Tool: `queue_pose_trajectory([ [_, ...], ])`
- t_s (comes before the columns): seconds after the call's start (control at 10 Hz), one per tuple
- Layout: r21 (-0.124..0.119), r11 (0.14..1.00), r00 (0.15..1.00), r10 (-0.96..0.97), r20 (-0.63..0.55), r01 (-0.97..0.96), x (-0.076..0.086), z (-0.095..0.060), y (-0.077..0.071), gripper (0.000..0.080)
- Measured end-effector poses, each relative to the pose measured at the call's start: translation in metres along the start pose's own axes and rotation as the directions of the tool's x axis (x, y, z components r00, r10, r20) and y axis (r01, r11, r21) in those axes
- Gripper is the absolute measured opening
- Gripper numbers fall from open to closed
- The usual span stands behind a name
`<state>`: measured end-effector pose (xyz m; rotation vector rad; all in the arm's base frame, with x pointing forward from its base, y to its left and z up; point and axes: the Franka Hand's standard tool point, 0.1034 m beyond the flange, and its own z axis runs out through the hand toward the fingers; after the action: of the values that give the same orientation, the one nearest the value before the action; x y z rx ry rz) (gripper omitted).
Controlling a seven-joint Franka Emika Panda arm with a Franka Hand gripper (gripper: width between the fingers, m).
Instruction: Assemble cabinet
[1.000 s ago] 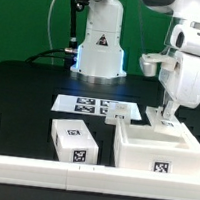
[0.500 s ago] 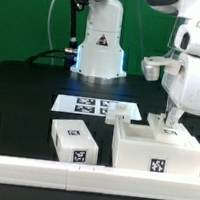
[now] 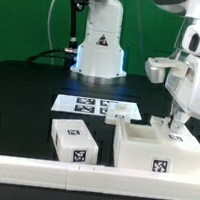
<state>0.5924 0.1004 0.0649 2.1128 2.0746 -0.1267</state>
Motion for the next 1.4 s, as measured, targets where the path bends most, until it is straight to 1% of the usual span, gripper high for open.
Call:
queue_pose_trajectory([
  [0.1, 0.022, 0.999, 0.999, -0.035, 0.009, 0.035, 0.000, 0.003, 0.001, 0.0064],
  [0.3, 0.042, 0.998, 0.999, -0.043, 0.020, 0.042, 0.002, 0.003, 0.001, 0.0064],
  [0.4, 0.046, 0.998, 0.999, -0.043, 0.022, 0.042, 0.002, 0.004, 0.001, 0.0064],
  [0.8, 0.045, 0.998, 0.999, -0.032, 0.022, 0.031, 0.002, 0.004, 0.001, 0.0064],
  [0.9, 0.046, 0.998, 0.999, -0.032, 0.023, 0.031, 0.002, 0.004, 0.000, 0.0155],
  [1.0, 0.046, 0.998, 0.999, -0.032, 0.023, 0.031, 0.002, 0.005, 0.000, 0.0155],
  [1.1, 0.047, 0.998, 0.999, -0.032, 0.023, 0.031, 0.002, 0.005, 0.000, 0.0350],
  [1.2, 0.056, 0.998, 0.999, -0.021, 0.028, 0.020, 0.000, 0.003, 0.000, 0.0350],
  [1.3, 0.074, 0.997, 0.998, 0.017, 0.053, -0.021, -0.009, -0.013, 0.003, 0.0532],
  [1.4, 0.067, 0.997, 0.997, 0.037, 0.064, -0.041, -0.015, -0.025, 0.004, 0.0532],
])
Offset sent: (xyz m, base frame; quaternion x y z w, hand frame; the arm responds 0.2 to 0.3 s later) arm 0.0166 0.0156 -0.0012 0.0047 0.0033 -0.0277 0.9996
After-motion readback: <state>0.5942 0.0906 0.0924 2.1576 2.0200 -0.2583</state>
